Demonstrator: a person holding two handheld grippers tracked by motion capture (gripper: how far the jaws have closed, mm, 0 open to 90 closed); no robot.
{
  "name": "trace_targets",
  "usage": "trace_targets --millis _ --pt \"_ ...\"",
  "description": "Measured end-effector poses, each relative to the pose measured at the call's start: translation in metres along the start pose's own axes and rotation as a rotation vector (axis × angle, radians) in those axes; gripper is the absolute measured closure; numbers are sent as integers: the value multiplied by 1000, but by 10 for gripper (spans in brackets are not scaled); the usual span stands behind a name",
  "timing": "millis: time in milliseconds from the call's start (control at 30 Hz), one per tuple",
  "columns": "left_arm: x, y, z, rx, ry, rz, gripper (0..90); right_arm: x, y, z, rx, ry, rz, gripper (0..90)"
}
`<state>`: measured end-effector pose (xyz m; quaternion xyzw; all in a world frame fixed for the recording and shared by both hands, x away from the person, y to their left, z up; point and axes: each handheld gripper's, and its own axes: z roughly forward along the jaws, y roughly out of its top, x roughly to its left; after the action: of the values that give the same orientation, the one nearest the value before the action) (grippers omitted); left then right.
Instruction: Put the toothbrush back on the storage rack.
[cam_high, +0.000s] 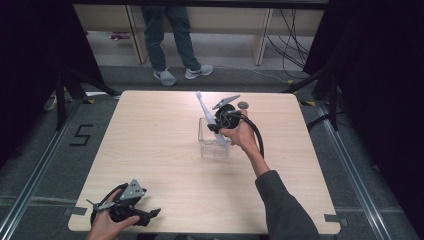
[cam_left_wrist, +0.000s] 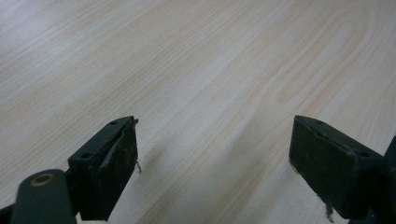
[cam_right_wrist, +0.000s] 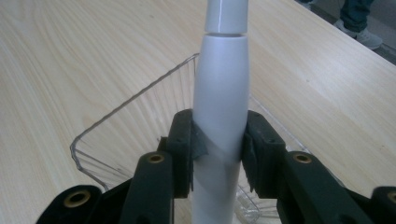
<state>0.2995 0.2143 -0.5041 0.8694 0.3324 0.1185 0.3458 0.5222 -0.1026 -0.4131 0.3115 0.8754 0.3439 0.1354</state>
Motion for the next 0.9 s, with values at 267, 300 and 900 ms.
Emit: trace_targets --millis 267,300,900 --pt "0 0 0 -4 -7 -4 151 4 -1 10 40 -18 -20 668" --pt "0 0 0 0 0 2 151 5 -1 11 58 -14 7 668" --pt "-1 0 0 -5 -8 -4 151 4 -2 17 94 -13 -19 666"
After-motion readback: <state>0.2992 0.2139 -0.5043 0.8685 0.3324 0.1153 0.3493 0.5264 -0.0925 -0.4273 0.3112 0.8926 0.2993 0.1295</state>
